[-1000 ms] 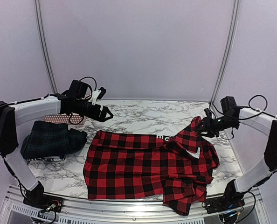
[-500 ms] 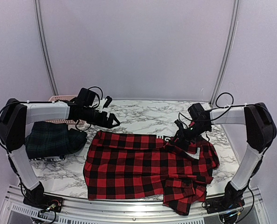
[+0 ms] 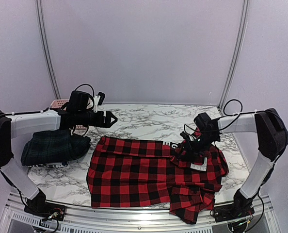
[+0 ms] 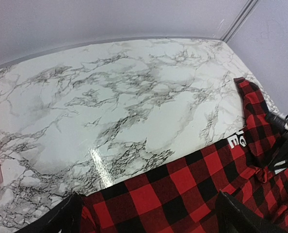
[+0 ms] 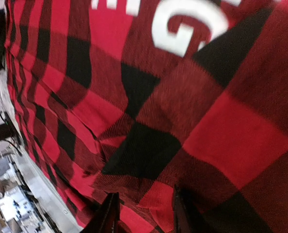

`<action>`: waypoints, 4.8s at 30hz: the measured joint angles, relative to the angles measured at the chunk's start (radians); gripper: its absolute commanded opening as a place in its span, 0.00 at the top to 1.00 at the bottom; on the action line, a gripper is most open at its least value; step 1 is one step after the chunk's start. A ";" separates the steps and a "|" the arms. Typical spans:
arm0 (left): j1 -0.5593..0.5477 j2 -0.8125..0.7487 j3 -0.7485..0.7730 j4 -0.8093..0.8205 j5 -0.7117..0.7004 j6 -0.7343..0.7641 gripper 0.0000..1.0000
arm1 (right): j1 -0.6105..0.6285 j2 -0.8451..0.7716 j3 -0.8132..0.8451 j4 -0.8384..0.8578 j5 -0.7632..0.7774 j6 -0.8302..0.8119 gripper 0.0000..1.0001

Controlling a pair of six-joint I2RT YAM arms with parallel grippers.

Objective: Fold and stack the mixed laundry pile
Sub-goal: Smooth out the 1/3-folded T-shirt at the center of the board.

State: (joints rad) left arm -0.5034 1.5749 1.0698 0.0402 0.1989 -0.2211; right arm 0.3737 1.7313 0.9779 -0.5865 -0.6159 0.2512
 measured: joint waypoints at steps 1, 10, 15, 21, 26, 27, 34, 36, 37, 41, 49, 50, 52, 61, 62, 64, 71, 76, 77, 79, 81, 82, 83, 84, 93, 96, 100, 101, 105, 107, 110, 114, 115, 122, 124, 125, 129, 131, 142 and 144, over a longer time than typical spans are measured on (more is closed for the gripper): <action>-0.001 0.012 0.000 -0.004 -0.005 -0.004 0.01 | -0.016 -0.001 0.032 -0.011 -0.001 -0.002 0.60; -0.005 0.026 0.037 -0.014 -0.036 0.000 0.01 | -0.362 -0.002 0.380 -0.018 0.051 0.000 0.47; -0.005 0.026 0.044 -0.015 -0.052 0.001 0.01 | -0.433 0.111 0.486 -0.040 0.109 0.002 0.32; -0.005 0.027 0.044 -0.016 -0.069 0.002 0.01 | -0.429 0.268 0.512 -0.074 0.105 0.009 0.34; -0.006 0.055 0.045 -0.021 -0.073 0.003 0.01 | -0.427 0.333 0.512 -0.071 0.083 0.019 0.58; -0.006 0.062 0.045 -0.026 -0.076 0.004 0.01 | -0.426 0.340 0.512 -0.068 0.076 0.021 0.66; -0.008 0.082 0.045 -0.056 -0.089 0.005 0.01 | -0.422 0.365 0.552 -0.055 0.013 0.024 1.00; -0.009 0.082 0.046 -0.061 -0.089 0.008 0.01 | -0.419 0.354 0.553 -0.038 -0.020 0.016 1.00; -0.010 0.082 0.046 -0.064 -0.090 0.010 0.01 | -0.416 0.344 0.552 -0.035 -0.037 0.008 1.00; -0.016 0.077 0.046 -0.073 -0.091 0.027 0.01 | -0.371 0.251 0.542 -0.017 -0.113 -0.036 1.00; -0.090 -0.002 0.045 -0.092 -0.073 0.085 0.01 | -0.118 -0.078 0.455 0.024 -0.273 -0.174 0.92; -0.103 -0.022 0.043 -0.098 -0.077 0.092 0.01 | -0.074 -0.111 0.438 0.021 -0.277 -0.199 0.93; -0.122 -0.062 0.030 -0.099 -0.079 0.097 0.01 | 0.004 -0.177 0.382 0.003 -0.269 -0.238 0.93; -0.275 -0.248 -0.147 -0.105 -0.127 0.103 0.01 | 0.371 -0.495 0.003 -0.027 -0.137 -0.242 0.96; -0.327 -0.254 -0.170 -0.103 -0.130 0.106 0.01 | 0.395 -0.512 -0.026 -0.025 -0.122 -0.232 0.96; -0.420 -0.256 -0.207 -0.096 -0.133 0.110 0.01 | 0.430 -0.531 -0.073 -0.013 -0.092 -0.219 0.97; -0.712 -0.182 -0.261 -0.022 -0.222 0.231 0.03 | 0.460 -0.536 -0.140 -0.009 0.002 -0.207 0.83; -0.827 -0.082 -0.256 0.003 -0.326 0.401 0.14 | 0.460 -0.542 -0.140 -0.005 0.028 -0.193 0.82; -0.843 -0.065 -0.254 0.003 -0.339 0.442 0.16 | 0.457 -0.542 -0.140 -0.005 0.027 -0.185 0.82; -0.861 -0.048 -0.253 0.004 -0.367 0.523 0.17 | 0.442 -0.542 -0.140 0.002 0.014 -0.166 0.82; -0.872 -0.040 -0.252 0.009 -0.404 0.596 0.16 | 0.403 -0.542 -0.140 0.018 -0.013 -0.140 0.82; -0.878 -0.034 -0.251 0.017 -0.428 0.638 0.16 | 0.372 -0.544 -0.140 0.029 -0.030 -0.121 0.82; -0.882 -0.025 -0.249 0.026 -0.451 0.679 0.16 | 0.338 -0.547 -0.140 0.041 -0.045 -0.107 0.81; -0.887 -0.013 -0.247 0.038 -0.473 0.714 0.15 | 0.311 -0.552 -0.140 0.050 -0.058 -0.094 0.81; -0.938 0.131 -0.212 0.106 -0.564 0.946 0.20 | 0.048 -0.590 -0.140 0.122 -0.233 -0.006 0.79; -0.939 0.169 -0.185 0.116 -0.583 0.993 0.28 | -0.010 -0.590 -0.141 0.131 -0.272 0.008 0.79; -0.939 0.187 -0.152 0.143 -0.608 1.033 0.48 | -0.032 -0.587 -0.141 0.130 -0.301 0.008 0.79; -0.939 0.188 -0.146 0.149 -0.612 1.033 0.55 | -0.032 -0.585 -0.141 0.130 -0.304 0.007 0.79; -0.942 0.189 -0.103 0.155 -0.617 1.044 0.86 | -0.050 -0.568 -0.141 0.126 -0.306 -0.001 0.79; -0.946 0.190 -0.063 0.124 -0.607 1.033 1.00 | -0.077 -0.550 -0.141 0.116 -0.299 -0.010 0.78; -0.953 0.190 0.019 0.042 -0.581 0.991 1.00 | -0.142 -0.509 -0.136 0.103 -0.274 -0.017 0.78; -0.967 0.182 0.131 -0.106 -0.533 0.899 1.00 | -0.218 -0.423 -0.089 0.095 -0.247 -0.017 0.78; -0.974 0.179 0.164 -0.152 -0.521 0.872 1.00 | -0.235 -0.399 -0.073 0.096 -0.242 -0.017 0.78; -1.067 0.171 0.435 -0.395 -0.461 0.761 1.00 | -0.286 -0.268 0.031 0.120 -0.237 -0.019 0.80; -1.092 0.171 0.504 -0.456 -0.443 0.739 1.00 | -0.286 -0.228 0.060 0.131 -0.252 -0.021 0.81; -1.101 0.171 0.533 -0.479 -0.432 0.728 1.00 | -0.286 -0.212 0.068 0.138 -0.260 -0.023 0.82; -1.106 0.172 0.591 -0.537 -0.405 0.689 1.00 | -0.282 -0.176 0.071 0.140 -0.277 -0.040 0.82; -1.103 0.174 0.601 -0.553 -0.398 0.672 1.00 | -0.273 -0.171 0.068 0.137 -0.280 -0.053 0.82; -0.922 0.238 0.655 -0.584 -0.407 0.412 1.00 | -0.222 -0.171 -0.025 0.121 -0.283 -0.076 0.79; -0.827 0.244 0.655 -0.583 -0.388 0.328 1.00 | -0.227 -0.171 -0.025 0.123 -0.283 -0.072 0.79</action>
State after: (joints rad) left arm -1.3300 1.8187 1.7245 -0.5423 -0.1890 0.1066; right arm 0.1467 1.5604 0.9527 -0.4633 -0.8986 0.1787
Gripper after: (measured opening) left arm 0.005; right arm 0.205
